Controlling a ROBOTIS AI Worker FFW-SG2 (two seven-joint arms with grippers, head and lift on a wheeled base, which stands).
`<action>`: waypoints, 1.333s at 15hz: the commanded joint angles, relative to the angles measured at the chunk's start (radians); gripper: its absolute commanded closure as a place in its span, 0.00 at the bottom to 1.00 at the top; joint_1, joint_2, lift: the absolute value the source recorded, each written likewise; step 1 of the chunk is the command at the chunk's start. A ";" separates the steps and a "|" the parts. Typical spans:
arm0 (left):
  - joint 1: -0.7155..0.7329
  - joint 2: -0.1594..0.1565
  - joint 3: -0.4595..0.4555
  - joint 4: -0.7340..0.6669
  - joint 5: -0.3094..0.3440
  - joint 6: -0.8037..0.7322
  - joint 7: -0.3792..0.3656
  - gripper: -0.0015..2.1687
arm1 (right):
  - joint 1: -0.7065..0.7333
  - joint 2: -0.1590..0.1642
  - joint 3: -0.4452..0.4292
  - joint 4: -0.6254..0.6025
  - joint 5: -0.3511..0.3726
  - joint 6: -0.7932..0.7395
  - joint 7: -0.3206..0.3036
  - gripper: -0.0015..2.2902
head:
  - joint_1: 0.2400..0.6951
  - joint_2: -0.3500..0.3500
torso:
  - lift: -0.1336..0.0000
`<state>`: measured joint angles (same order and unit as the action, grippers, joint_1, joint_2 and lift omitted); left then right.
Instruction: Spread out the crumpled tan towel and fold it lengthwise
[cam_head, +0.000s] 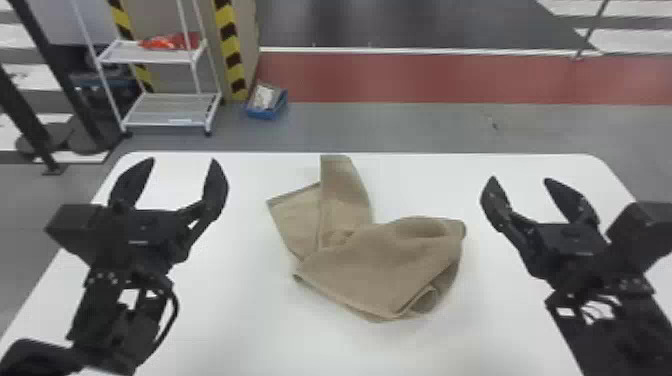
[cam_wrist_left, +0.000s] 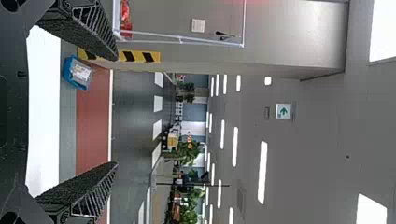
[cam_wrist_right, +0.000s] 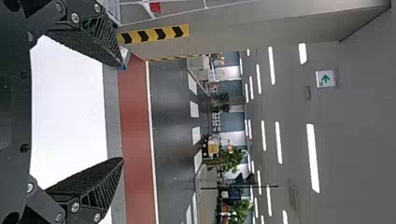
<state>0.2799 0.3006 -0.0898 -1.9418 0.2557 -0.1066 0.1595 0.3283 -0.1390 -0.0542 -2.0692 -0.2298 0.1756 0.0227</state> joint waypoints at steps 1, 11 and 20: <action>-0.013 -0.005 -0.002 0.020 -0.007 0.002 -0.003 0.04 | 0.001 -0.001 -0.004 -0.002 0.004 0.014 0.005 0.08 | 1.00 0.49 | 0.07; -0.206 -0.040 -0.128 0.322 -0.059 -0.029 -0.038 0.07 | 0.018 0.001 -0.016 0.047 0.041 0.127 0.017 0.09 | 1.00 0.43 | 0.07; -0.390 -0.084 -0.176 0.575 -0.050 -0.005 -0.161 0.11 | 0.046 0.001 -0.044 0.066 0.040 0.127 0.026 0.09 | 1.00 0.35 | 0.07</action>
<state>-0.0893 0.2197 -0.2658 -1.3949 0.2067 -0.1271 0.0032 0.3743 -0.1380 -0.0962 -2.0028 -0.1901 0.3040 0.0477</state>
